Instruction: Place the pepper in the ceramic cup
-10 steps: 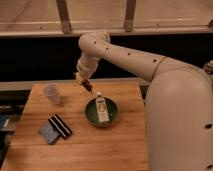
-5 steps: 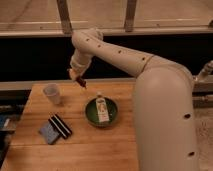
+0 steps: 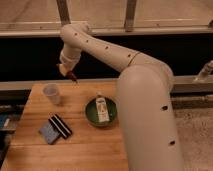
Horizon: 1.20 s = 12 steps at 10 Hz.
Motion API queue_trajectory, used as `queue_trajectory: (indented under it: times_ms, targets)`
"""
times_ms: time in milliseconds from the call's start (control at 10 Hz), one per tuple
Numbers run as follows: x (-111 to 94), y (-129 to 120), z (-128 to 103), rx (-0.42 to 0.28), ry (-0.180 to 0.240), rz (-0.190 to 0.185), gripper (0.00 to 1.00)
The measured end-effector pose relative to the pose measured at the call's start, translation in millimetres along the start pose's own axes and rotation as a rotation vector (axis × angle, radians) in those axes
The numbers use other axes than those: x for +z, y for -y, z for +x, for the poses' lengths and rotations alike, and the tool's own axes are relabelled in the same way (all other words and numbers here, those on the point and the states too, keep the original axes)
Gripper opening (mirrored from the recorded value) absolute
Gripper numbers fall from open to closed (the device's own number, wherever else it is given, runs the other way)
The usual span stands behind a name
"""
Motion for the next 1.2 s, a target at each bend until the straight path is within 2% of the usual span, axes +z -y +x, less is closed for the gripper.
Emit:
queue_trajectory:
  times_ms: [200,500,800,1200]
  targets:
    - [6.2,-8.1,-15.6,-0.031,0.016,-0.02,0.0]
    - [17.1,-15.9,-27.2,-0.059,0.039,-0.059,0.0]
    - [29.8,-27.0,-37.0,-0.086,0.04,-0.095,0.0]
    - [41.6,-40.6,-49.4,-0.122,0.028,-0.12,0.0]
